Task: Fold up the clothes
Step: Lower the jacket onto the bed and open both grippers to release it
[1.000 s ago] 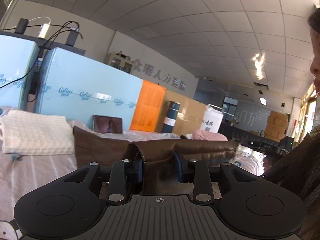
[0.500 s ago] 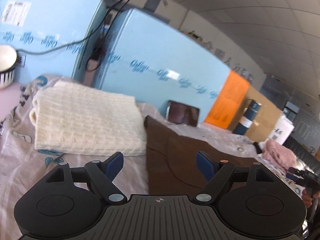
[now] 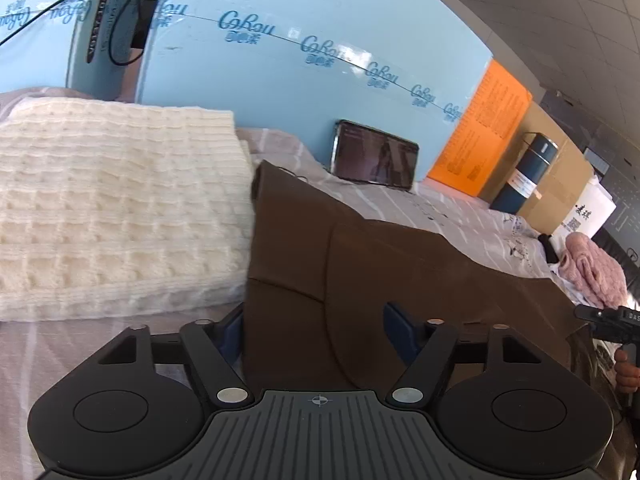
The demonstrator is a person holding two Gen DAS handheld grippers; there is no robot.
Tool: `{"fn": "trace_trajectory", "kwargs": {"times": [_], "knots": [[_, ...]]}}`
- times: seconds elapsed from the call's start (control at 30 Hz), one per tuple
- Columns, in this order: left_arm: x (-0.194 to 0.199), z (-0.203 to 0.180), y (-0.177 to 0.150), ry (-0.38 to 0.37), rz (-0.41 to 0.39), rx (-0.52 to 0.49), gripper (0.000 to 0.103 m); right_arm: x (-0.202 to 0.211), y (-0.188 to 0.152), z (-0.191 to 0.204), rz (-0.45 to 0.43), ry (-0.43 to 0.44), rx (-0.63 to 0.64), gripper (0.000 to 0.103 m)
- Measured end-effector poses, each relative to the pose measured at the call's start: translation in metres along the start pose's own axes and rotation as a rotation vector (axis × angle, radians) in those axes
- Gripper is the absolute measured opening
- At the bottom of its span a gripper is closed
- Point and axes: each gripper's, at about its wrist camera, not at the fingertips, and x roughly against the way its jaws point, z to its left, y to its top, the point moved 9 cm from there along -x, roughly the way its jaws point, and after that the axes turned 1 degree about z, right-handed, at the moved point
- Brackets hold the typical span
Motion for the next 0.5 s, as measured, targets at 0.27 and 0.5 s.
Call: {"fn": "trace_trajectory", "kwargs": {"times": [0.27,0.5], "knots": [[0.011,-0.043,-0.001,0.032,-0.08,-0.207,0.014,0.003,0.0,0.014,-0.051,-0.128,0.141,0.012],[-0.009,-0.079,0.018,0.009,-0.142,-0.267,0.01,0.008,0.037,0.013,-0.161,-0.268,0.286,0.008]]}}
